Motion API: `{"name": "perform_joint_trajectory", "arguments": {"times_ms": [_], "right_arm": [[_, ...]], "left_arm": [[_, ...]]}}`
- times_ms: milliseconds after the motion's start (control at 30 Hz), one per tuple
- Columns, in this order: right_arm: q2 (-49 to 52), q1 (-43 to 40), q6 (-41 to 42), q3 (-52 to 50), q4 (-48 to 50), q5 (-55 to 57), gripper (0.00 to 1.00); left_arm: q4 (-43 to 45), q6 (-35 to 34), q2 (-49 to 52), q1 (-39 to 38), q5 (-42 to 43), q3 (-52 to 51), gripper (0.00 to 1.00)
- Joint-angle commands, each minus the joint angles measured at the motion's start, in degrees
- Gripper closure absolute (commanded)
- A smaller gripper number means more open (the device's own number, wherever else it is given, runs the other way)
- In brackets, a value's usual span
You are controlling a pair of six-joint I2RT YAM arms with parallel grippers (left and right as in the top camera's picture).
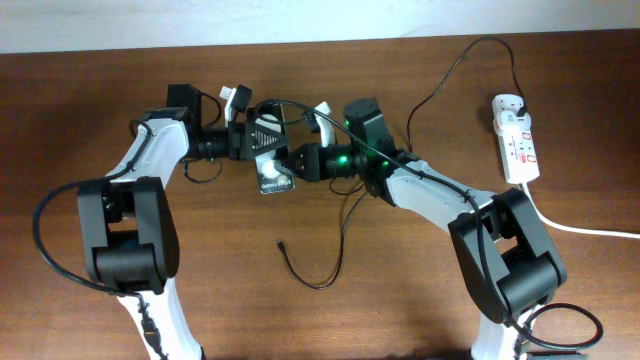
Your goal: Plug charger to phone and switch on socket
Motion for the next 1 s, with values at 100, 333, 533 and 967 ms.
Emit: {"name": "perform_joint_trajectory", "arguments": {"times_ms": [100, 333, 533, 967], "right_arm": [[-0.3, 0.6, 0.2, 0.8, 5.7, -2.1, 0.96], [-0.3, -0.2, 10.5, 0.8, 22.6, -3.5, 0.96], [-0.3, -2.3, 14.3, 0.8, 31.6, -7.5, 0.96], [-0.3, -4.7, 16.0, 0.8, 38.0, -12.2, 0.96]], "left_arm": [[1.0, 2.2, -9.8, 2.0, 6.9, 1.7, 0.31], [1.0, 2.4, -17.4, 2.3, 6.9, 1.7, 0.29], [1.0, 2.4, -21.8, 2.3, 6.9, 1.7, 0.28], [3.5, 2.6, -21.8, 2.4, 6.8, 1.7, 0.21]]}}
